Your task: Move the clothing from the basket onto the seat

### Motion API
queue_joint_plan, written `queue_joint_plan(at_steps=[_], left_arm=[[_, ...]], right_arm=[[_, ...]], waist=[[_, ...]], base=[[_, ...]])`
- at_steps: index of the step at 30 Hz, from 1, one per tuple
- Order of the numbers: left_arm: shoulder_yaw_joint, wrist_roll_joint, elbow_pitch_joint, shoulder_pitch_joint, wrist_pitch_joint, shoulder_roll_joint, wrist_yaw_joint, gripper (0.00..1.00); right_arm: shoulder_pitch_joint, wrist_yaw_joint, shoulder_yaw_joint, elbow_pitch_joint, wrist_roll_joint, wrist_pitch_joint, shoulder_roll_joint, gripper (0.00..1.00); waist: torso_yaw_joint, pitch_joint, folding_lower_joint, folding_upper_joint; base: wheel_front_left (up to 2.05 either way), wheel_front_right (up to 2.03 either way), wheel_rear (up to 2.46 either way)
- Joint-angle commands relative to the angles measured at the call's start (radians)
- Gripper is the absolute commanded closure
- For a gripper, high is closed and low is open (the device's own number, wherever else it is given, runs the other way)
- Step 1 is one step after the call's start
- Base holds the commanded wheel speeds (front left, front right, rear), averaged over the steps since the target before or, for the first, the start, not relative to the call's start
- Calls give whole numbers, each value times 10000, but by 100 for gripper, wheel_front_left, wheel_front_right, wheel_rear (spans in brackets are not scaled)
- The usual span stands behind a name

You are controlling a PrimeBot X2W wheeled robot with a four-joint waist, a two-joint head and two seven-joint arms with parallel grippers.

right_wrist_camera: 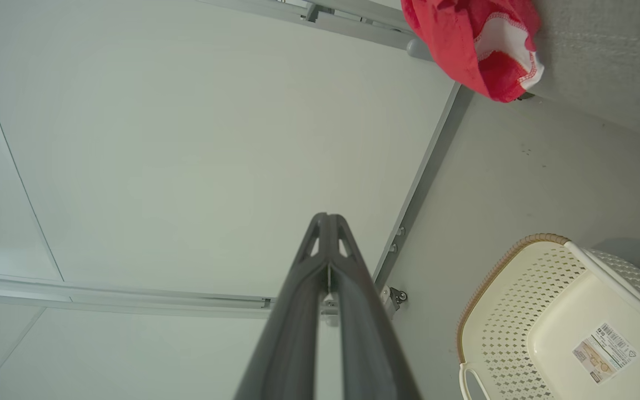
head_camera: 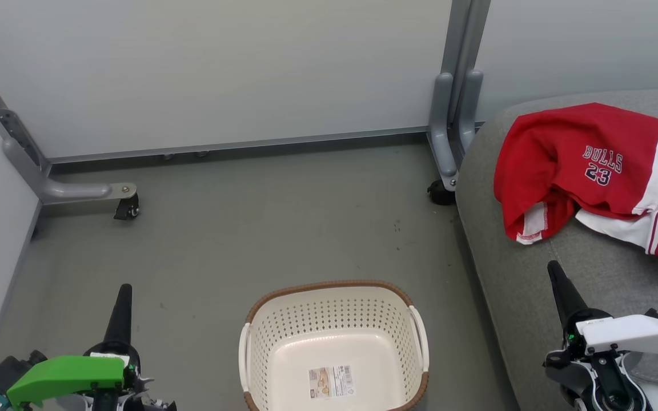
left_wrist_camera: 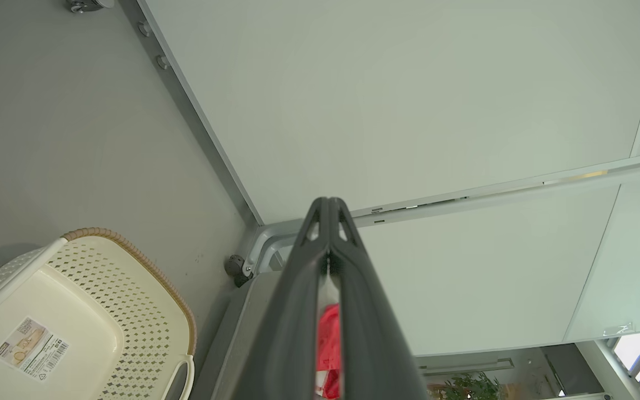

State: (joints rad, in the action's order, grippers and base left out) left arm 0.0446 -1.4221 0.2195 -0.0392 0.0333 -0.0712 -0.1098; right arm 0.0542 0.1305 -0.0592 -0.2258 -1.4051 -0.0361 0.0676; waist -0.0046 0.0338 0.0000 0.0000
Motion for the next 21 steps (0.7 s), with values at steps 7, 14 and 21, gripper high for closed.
queue_joint_plan(at_steps=[7,14,21], left_arm=[[157,-666,41,-409,187,-15,-109,100],[269,-1160,122,-513,339,-1,-153,100],[369,-1627,198,-642,480,11,-193,100]], right_arm=[[303,5,-126,-46,-697,-204,0,100],[398,5,-204,-96,-1223,-355,-9,100],[497,4,-282,-144,-1723,-502,-18,100]], waist=[[12,-91,0,0],[22,-176,0,0],[33,-262,0,0]], base=[[0,0,0],[0,0,0],[0,0,0]])
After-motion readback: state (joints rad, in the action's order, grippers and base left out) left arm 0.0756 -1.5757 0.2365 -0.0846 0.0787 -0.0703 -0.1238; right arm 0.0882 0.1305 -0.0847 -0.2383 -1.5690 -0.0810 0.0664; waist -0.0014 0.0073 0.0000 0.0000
